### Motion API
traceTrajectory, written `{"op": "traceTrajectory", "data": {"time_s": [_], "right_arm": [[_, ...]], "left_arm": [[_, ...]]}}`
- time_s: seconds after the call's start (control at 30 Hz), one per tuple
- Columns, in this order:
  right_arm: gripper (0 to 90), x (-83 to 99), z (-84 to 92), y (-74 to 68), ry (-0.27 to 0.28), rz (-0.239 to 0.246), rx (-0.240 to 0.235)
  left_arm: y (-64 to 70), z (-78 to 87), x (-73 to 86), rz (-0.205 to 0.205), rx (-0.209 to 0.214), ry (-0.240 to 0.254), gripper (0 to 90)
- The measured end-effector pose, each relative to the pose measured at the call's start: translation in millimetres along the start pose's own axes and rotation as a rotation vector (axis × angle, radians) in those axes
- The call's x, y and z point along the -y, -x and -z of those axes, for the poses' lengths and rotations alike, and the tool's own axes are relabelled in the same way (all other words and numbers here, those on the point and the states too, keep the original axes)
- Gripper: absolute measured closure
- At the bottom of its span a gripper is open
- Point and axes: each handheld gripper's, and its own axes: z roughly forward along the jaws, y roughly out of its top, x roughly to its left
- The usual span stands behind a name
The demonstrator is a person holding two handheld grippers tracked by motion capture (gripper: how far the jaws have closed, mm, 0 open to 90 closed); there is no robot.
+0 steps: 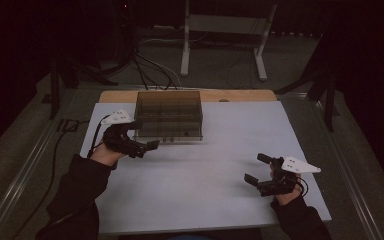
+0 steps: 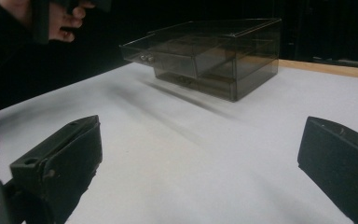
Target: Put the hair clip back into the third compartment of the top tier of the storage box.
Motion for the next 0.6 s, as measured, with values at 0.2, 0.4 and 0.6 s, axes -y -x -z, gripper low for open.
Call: {"op": "traceTrajectory", "data": {"time_s": [0.2, 0.4, 0.6], "right_arm": [[0.0, -0.4, 0.2, -0.7, 0.001, 0.002, 0.0], [0.0, -0.3, -0.1, -0.8, -0.001, 0.002, 0.0], [0.0, -0.3, 0.0, -1.1, -0.001, 0.003, -0.001]], "left_arm": [[1.5, 10.1, 20.0, 0.006, -0.001, 0.007, 0.5], [0.3, 16.1, 40.7, 0.022, 0.007, 0.016, 0.5], [-0.6, 13.3, 67.1, 0.028, 0.019, -0.004, 0.5]]}}
